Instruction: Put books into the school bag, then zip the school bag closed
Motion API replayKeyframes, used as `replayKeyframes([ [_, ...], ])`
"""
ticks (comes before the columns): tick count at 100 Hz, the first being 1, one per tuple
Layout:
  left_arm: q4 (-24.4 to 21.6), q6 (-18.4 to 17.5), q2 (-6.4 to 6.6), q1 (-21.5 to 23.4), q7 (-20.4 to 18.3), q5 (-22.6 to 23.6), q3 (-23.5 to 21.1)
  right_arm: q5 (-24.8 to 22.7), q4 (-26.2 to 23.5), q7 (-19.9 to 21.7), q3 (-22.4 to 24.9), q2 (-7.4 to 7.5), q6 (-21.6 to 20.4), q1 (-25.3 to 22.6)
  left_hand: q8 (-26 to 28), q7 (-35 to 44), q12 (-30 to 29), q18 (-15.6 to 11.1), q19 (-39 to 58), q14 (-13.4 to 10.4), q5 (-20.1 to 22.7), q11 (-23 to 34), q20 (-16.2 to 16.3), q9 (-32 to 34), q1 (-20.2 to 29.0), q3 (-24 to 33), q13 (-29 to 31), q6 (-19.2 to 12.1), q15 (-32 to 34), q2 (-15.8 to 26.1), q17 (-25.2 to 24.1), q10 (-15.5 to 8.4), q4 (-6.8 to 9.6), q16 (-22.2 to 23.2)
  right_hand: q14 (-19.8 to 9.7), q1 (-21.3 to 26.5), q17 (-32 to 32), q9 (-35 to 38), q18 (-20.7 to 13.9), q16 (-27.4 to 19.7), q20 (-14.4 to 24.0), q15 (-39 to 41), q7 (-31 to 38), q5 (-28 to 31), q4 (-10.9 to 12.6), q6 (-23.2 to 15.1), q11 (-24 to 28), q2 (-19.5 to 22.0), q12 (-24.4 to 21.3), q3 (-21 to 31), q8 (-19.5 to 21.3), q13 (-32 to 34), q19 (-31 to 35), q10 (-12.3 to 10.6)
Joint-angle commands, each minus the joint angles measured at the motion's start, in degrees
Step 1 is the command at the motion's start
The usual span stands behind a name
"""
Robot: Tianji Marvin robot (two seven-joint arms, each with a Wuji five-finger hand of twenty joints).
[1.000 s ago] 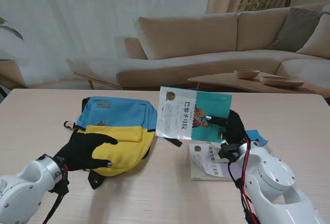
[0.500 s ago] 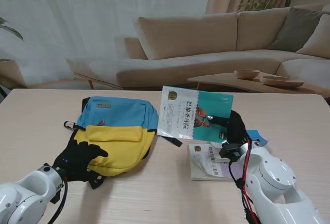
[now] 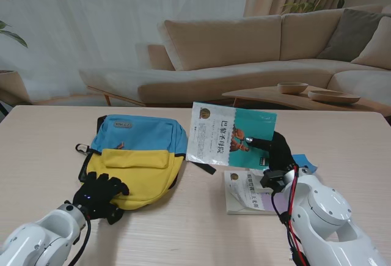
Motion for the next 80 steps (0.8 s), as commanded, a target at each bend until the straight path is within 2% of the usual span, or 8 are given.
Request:
replayKeyframes([
  [1,0.33,0.46,-0.33,-0.07,-0.39,0.03,0.36,0.18,-0.40,0.96,-0.11,-0.55,-0.02,-0.37,5.58,7.84,1.40,0.35,2.85,0.42,3.99,1.85,-1.95,1.50,7.26,-5.85,1.26,-2.49,2.13,0.94,-0.50,-0.45,-1.68,1.07,-0.02,5.63,1.50,2.53,0.50,2.06,2.91,4.33,9.67,10.51,0.61,-8.67,3.69,5.19,2.18,5.49,6.90,5.15,6.15,0.09],
  [6,0.73,0.56,-0.38,-0.31,0.86,0.19,0.58,0.23,-0.41,0.93,-0.11,-0.55,0.02,-0.41,7.83,12.64,1.79,0.70,4.16,0.57,5.78,2.71,-2.31,3.05,11.92,-10.72,2.10,-3.33,3.10,0.83,-0.11,-0.27,-1.07,1.20,-0.01,5.60,1.50,2.49,0.49,2.08,2.91,4.38,9.66,10.51,0.60,-8.68,3.68,5.20,2.18,5.46,6.91,5.21,6.15,0.10],
  [18,1.24,0.78,-0.52,-0.82,3.01,-0.03,0.74,0.14,-0.31,1.16,-0.13,-0.51,0.08,-0.38,13.54,19.37,2.28,1.45,5.89,1.30,9.41,4.16,-2.32,5.34,14.94,-11.84,4.08,-3.05,4.89,1.37,0.82,0.02,-0.85,1.70,0.00,5.61,1.38,2.46,0.41,2.09,2.93,4.40,9.64,10.52,0.62,-8.68,3.69,5.20,2.19,5.43,6.93,5.19,6.16,0.10],
  [46,1.58,-0.19,-0.95,-1.83,7.27,-2.41,0.15,0.13,-0.19,1.75,-0.07,-0.41,0.18,-0.40,16.90,21.08,2.33,3.63,10.66,3.45,9.47,5.47,-2.00,11.78,16.73,-12.68,10.65,-3.59,9.05,1.90,4.09,1.29,-0.90,2.82,0.09,5.64,1.22,2.42,0.45,2.12,3.00,4.47,9.62,10.49,0.67,-8.66,3.69,5.22,2.21,5.41,6.98,5.06,6.24,0.16],
  [50,1.50,-0.38,-1.03,-1.92,7.94,-2.78,-0.03,0.13,-0.21,1.79,-0.04,-0.39,0.15,-0.45,17.25,21.10,2.51,4.04,11.74,3.97,9.37,6.22,-1.81,14.28,16.90,-12.78,12.92,-3.79,10.12,2.00,5.24,1.88,-0.89,3.12,0.09,5.62,1.24,2.39,0.42,2.12,3.02,4.48,9.61,10.49,0.67,-8.66,3.68,5.23,2.21,5.40,6.99,5.06,6.29,0.18],
  [54,1.38,-0.63,-1.11,-1.99,8.59,-2.98,-0.28,0.10,-0.19,1.93,0.00,-0.36,0.12,-0.47,18.53,20.63,8.25,4.77,14.46,4.88,9.77,5.09,-2.49,19.29,17.39,-13.48,15.99,-4.59,11.75,2.13,6.29,2.43,-0.75,3.31,0.09,5.65,1.25,2.40,0.43,2.13,3.04,4.51,9.60,10.47,0.69,-8.64,3.70,5.23,2.22,5.41,6.99,5.08,6.33,0.17],
  [64,0.94,-1.50,-1.27,-2.29,9.52,-3.78,-1.08,-0.39,-0.24,2.38,0.20,-0.24,0.69,-0.47,19.51,20.40,13.93,5.98,19.16,6.43,10.45,3.53,-2.28,31.15,17.48,-13.35,24.08,-6.02,16.08,1.92,10.22,2.26,-0.81,4.17,0.45,5.71,1.18,2.41,0.54,2.19,3.18,4.70,9.60,10.43,0.75,-8.47,3.74,5.16,2.25,5.49,7.01,5.11,6.58,0.43],
  [80,0.76,-2.95,-1.61,-3.46,11.08,-6.27,-2.12,-2.48,-0.90,3.53,1.04,0.14,3.81,-0.75,20.68,19.54,16.08,8.29,27.58,8.25,12.17,10.92,-0.54,40.49,17.36,-12.08,32.62,-7.22,24.33,1.13,16.03,0.91,-1.08,6.58,1.16,5.64,1.62,2.57,0.90,2.38,3.90,5.63,9.54,10.37,0.94,-8.28,3.94,5.11,2.20,5.60,6.90,5.52,7.98,0.90],
])
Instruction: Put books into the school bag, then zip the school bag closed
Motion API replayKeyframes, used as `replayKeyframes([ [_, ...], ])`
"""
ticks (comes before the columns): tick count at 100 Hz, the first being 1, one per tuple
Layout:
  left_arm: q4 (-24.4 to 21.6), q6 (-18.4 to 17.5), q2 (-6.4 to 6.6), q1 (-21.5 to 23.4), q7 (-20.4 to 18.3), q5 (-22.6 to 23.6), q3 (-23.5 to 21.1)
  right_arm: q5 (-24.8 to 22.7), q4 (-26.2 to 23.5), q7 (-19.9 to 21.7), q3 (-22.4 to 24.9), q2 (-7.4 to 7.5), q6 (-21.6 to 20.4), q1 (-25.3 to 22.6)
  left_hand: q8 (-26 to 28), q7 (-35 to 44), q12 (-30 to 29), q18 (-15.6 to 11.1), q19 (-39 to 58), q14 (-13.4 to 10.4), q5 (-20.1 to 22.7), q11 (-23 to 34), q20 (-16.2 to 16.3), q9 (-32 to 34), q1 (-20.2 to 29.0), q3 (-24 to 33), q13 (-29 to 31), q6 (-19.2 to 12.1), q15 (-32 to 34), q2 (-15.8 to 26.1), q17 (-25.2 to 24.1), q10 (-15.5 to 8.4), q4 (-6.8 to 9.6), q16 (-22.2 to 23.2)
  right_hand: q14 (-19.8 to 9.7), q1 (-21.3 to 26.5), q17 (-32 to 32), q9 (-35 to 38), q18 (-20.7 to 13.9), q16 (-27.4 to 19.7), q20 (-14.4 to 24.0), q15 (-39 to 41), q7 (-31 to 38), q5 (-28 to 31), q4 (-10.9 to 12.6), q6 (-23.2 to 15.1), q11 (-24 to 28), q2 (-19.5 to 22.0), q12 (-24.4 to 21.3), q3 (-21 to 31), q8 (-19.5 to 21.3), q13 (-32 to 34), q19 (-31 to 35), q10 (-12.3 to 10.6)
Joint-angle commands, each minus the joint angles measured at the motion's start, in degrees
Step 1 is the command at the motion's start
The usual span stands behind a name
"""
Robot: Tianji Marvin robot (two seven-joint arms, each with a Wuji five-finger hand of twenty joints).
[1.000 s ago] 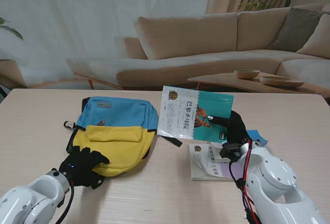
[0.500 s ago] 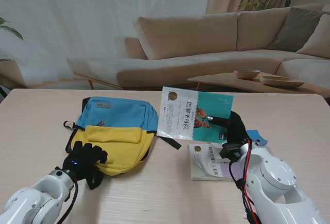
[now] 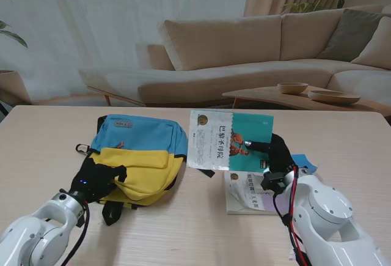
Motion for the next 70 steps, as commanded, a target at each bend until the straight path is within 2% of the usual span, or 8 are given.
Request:
replayKeyframes([
  [1,-1.06,-0.51,-0.42,-0.83,0.44,-0.19,-0.52,-0.08,-0.85,2.03,0.36,0.10,0.92,-0.60,2.25,1.57,2.27,3.45,6.57,2.62,1.89,7.18,2.08,5.72,3.46,1.34,4.49,-2.34,6.96,1.21,1.80,-0.49,-1.10,3.24,0.82,5.65,1.65,2.58,0.72,2.27,3.31,4.86,9.54,10.37,0.96,-8.96,3.68,5.10,2.08,5.61,6.23,5.51,6.89,0.44],
  [18,-1.81,-1.02,-0.81,-2.81,0.96,-3.04,-1.29,-1.76,-2.08,4.64,1.19,0.76,4.48,-1.55,2.10,1.36,4.43,5.74,14.39,4.61,2.50,16.27,5.22,6.36,2.84,3.28,10.21,-1.12,17.25,0.32,6.65,0.67,-1.34,7.50,1.36,5.67,2.49,2.67,0.97,2.17,3.77,5.51,9.37,10.18,1.19,-8.75,3.80,5.06,1.85,5.63,5.98,5.99,7.77,0.98],
  [32,-3.25,-0.04,-1.17,-4.74,-0.24,-6.84,-1.62,-2.75,-3.28,7.18,1.39,1.39,7.64,-2.60,2.16,1.63,5.83,7.32,17.03,4.72,2.60,21.30,7.16,7.39,1.88,5.64,13.42,0.44,22.76,-0.74,9.82,1.62,-1.36,9.46,2.07,5.70,3.25,2.78,1.35,1.92,4.00,5.82,9.20,10.13,1.34,-8.25,3.79,4.91,1.47,5.85,5.41,6.43,8.23,1.66],
  [42,-4.54,1.84,-1.38,-6.09,-2.36,-10.29,-1.62,-4.12,-4.05,8.60,1.14,1.84,9.23,-3.29,2.12,1.98,5.53,8.03,17.62,4.71,2.48,23.74,8.52,8.07,0.96,8.06,14.84,1.94,24.73,-1.71,11.15,2.08,-1.62,10.09,2.38,5.66,4.19,2.94,1.72,1.61,3.98,5.84,9.06,10.07,1.35,-7.98,3.64,4.76,0.96,6.02,4.73,6.91,8.35,1.93],
  [70,-7.20,6.25,-1.22,-9.32,-9.26,-17.49,-1.00,-6.77,-4.82,11.22,-1.24,2.67,13.16,-3.76,1.42,3.14,4.01,8.54,17.58,4.61,0.49,26.98,9.29,8.27,1.40,9.14,15.63,6.62,25.91,-1.66,11.43,2.60,-1.77,9.99,2.58,5.61,4.60,2.95,1.81,1.10,3.81,5.60,9.11,9.85,1.24,-7.63,3.55,4.80,0.28,6.14,3.63,7.17,8.29,2.13],
])
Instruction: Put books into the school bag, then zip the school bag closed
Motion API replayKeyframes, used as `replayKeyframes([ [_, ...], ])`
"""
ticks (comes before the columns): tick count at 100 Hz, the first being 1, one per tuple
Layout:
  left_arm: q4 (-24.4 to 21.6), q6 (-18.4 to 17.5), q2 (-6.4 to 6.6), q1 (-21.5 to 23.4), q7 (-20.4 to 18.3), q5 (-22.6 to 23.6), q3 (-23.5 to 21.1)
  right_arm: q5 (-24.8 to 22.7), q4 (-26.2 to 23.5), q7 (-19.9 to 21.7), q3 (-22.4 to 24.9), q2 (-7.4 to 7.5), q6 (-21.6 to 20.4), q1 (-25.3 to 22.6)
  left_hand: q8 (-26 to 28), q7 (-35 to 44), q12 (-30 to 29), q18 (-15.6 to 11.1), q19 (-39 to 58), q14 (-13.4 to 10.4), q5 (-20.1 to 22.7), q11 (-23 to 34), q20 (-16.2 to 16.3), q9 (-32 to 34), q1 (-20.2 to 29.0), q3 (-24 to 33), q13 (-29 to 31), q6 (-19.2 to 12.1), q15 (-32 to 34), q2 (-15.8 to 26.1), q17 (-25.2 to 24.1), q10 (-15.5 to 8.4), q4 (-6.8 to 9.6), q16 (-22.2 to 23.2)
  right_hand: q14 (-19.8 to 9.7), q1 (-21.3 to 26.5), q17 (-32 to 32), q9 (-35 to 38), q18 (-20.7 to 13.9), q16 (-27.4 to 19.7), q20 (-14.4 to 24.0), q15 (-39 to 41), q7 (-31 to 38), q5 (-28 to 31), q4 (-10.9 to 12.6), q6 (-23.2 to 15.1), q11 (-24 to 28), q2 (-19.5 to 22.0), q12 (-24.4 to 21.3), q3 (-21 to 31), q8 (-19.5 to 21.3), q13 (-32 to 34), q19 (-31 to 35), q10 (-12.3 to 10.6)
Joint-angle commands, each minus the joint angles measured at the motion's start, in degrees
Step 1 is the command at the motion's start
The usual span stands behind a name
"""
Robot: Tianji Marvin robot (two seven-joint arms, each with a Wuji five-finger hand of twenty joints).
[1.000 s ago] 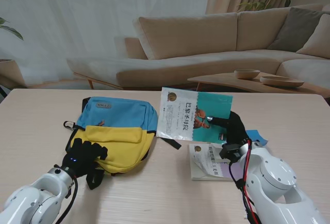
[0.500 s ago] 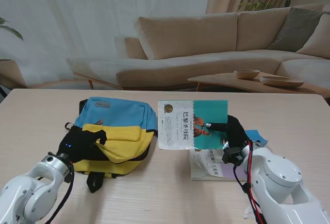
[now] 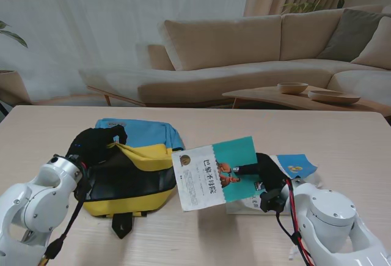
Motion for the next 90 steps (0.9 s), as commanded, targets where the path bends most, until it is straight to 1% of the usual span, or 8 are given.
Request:
replayKeyframes([
  [1,-1.67,0.86,-0.13,-0.70,-0.89,-0.25,0.17,-0.55,-0.48,1.37,-1.28,-0.33,1.00,-0.34,0.72,2.55,0.32,3.48,2.99,1.98,-0.74,6.83,1.71,4.14,2.23,4.00,3.16,1.51,4.25,0.78,0.12,0.11,-1.58,1.71,1.45,5.62,2.30,2.86,0.88,1.09,2.83,4.81,9.12,9.83,1.24,-9.27,2.20,4.81,0.21,6.15,3.59,5.63,6.71,0.92],
  [10,-1.89,1.48,-0.09,-1.41,-1.66,-1.20,0.59,-0.66,-0.53,1.49,-2.66,-0.32,2.92,0.12,0.19,2.73,0.05,3.71,3.21,1.92,-1.21,7.45,1.85,4.70,2.27,3.98,3.84,2.65,4.53,0.86,0.63,-0.16,-1.61,1.61,1.49,5.66,2.30,2.87,0.88,1.03,2.81,4.80,9.21,9.83,1.23,-9.30,2.25,4.76,0.14,6.17,3.47,5.63,6.72,0.96],
  [14,-2.00,1.89,-0.12,-1.66,-1.73,-1.63,0.78,-0.77,-0.55,1.44,-3.40,-0.33,3.75,0.42,-1.06,3.78,-0.79,3.78,3.22,1.98,-1.80,8.07,1.97,4.80,2.30,3.77,4.10,3.32,4.64,0.89,0.87,-0.15,-1.72,1.19,1.58,5.62,2.30,2.84,0.88,0.99,2.80,4.79,9.24,9.76,1.21,-9.18,2.28,4.76,0.10,6.18,3.38,5.58,6.73,0.98],
  [30,-2.89,4.55,-0.33,-2.27,-1.71,-3.35,1.71,-2.18,-0.71,0.59,-7.02,-0.45,6.58,1.74,-1.57,4.11,-1.08,4.22,3.41,2.25,-2.31,8.49,2.05,5.49,2.47,4.21,4.78,4.98,4.86,0.87,1.44,-0.17,-1.75,1.01,1.43,5.65,2.47,2.88,0.84,0.89,2.74,4.83,9.42,9.72,1.20,-9.26,2.43,4.76,-0.01,6.19,3.17,5.71,6.73,0.93],
  [49,-3.83,6.81,-0.46,-3.06,-2.27,-6.18,3.08,-2.80,-1.27,-1.99,-11.21,-1.17,10.93,3.34,-1.93,4.70,-1.38,4.18,3.51,2.44,-2.53,8.62,1.99,5.89,2.68,4.63,5.18,5.98,4.82,0.65,1.78,-0.08,-1.81,0.69,1.37,5.61,2.87,2.86,1.05,0.69,2.53,4.76,9.61,9.68,1.15,-9.30,2.57,4.81,-0.28,6.19,2.92,5.79,6.60,0.85],
  [59,-4.45,7.19,-0.34,-3.17,-3.38,-7.22,3.45,-2.50,-1.14,-4.05,-13.28,-1.91,12.99,4.50,-2.05,4.87,-1.54,4.08,3.46,2.38,-2.79,8.52,1.93,5.74,2.73,4.74,5.12,6.27,4.75,0.74,1.73,-0.15,-1.88,0.55,1.28,5.58,2.87,2.80,1.07,0.63,2.49,4.75,9.67,9.66,1.12,-9.31,2.57,4.85,-0.41,6.15,2.85,5.87,6.60,0.76],
  [77,-5.90,7.57,-0.25,-2.75,-4.34,-8.33,3.95,-1.24,-0.03,-8.53,-16.52,-3.71,16.28,7.04,-2.20,5.00,-1.70,3.83,3.39,2.29,-3.13,8.53,1.81,5.63,2.73,4.76,4.98,6.46,4.64,0.92,1.57,-0.27,-1.95,0.39,1.38,5.62,2.87,2.73,1.03,0.48,2.36,4.67,9.78,9.50,1.10,-9.24,2.75,4.83,-0.67,6.16,2.66,5.82,6.62,0.74],
  [90,-6.60,7.86,-0.29,-2.45,-4.34,-8.94,4.34,0.65,1.03,-13.14,-18.77,-5.74,19.24,9.26,-2.27,5.05,-1.78,3.84,3.40,2.32,-3.28,8.55,1.76,5.58,2.79,4.65,4.92,6.69,4.58,1.01,1.58,-0.23,-1.99,0.30,1.16,5.63,2.90,2.73,0.97,0.41,2.29,4.65,9.82,9.48,1.10,-9.26,2.85,4.93,-0.77,6.15,2.58,5.90,6.60,0.71],
])
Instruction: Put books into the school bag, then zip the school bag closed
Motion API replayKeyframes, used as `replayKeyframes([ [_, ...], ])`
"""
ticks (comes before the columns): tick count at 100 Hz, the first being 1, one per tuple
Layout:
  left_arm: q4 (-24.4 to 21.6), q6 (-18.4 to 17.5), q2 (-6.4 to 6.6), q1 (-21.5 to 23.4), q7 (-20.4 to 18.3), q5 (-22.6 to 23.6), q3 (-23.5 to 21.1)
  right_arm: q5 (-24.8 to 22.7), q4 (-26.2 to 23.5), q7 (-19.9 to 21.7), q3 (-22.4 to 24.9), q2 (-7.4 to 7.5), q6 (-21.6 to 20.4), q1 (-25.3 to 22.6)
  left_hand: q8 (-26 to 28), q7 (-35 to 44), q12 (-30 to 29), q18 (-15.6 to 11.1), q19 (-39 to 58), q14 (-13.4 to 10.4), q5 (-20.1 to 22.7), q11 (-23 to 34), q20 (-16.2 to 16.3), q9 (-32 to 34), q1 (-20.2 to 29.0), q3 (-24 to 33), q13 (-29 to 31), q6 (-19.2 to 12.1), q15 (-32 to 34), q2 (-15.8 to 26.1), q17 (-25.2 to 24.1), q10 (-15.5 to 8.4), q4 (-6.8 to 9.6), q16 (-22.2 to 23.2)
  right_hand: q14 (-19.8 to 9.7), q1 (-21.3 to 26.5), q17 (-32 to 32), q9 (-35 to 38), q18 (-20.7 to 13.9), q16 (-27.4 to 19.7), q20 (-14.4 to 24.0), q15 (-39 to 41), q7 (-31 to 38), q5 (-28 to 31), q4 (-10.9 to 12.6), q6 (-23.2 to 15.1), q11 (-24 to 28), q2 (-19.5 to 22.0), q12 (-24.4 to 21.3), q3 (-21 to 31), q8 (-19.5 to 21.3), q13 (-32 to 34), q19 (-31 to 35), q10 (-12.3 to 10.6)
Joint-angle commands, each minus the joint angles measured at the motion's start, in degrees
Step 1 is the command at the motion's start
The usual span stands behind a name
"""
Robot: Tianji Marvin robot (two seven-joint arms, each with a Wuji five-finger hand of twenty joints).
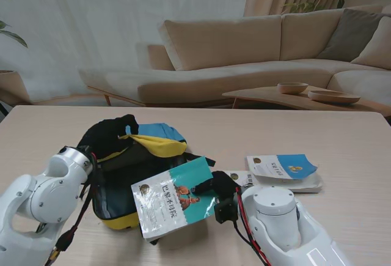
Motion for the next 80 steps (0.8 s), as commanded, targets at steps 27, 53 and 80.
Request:
replayKeyframes([
  [27,-2.21,0.47,-0.48,1.25,-0.32,-1.08,0.48,5.87,3.92,-9.16,-5.09,-6.58,4.17,5.56,-0.24,2.89,0.20,3.23,3.13,2.26,-1.98,5.85,0.94,3.63,3.00,3.60,1.66,0.68,2.68,1.36,-0.59,-1.53,-1.14,-0.10,0.85,5.62,2.25,2.39,0.37,0.41,1.91,3.91,9.79,9.20,1.04,-9.90,2.31,5.19,-0.59,5.83,2.44,5.03,5.71,0.45],
  [53,-2.52,0.53,-0.34,1.57,-1.01,-0.82,0.71,8.72,8.21,-15.92,-8.00,-10.60,7.28,9.86,0.20,2.90,-0.38,2.49,2.06,3.42,-2.65,4.56,0.93,2.03,4.23,1.17,-0.78,0.19,1.27,2.53,-2.93,-2.07,-0.79,-0.01,0.55,5.56,2.23,2.10,0.29,0.35,1.74,3.78,9.75,8.87,1.06,-9.92,2.39,5.55,-0.89,5.61,2.37,4.90,5.73,0.15],
  [80,-1.90,1.87,-0.18,1.86,-2.05,-0.96,1.00,12.73,12.34,-23.15,-10.00,-14.34,8.44,13.09,0.25,2.77,-0.61,2.33,1.49,4.13,-2.76,3.44,0.84,1.61,4.67,0.49,-1.81,0.06,0.19,2.86,-3.93,-2.05,-0.61,-0.15,0.34,5.57,2.17,1.90,0.11,0.28,1.53,3.56,9.75,8.52,0.99,-9.95,2.53,5.76,-1.25,5.38,2.27,4.83,5.59,0.02],
])
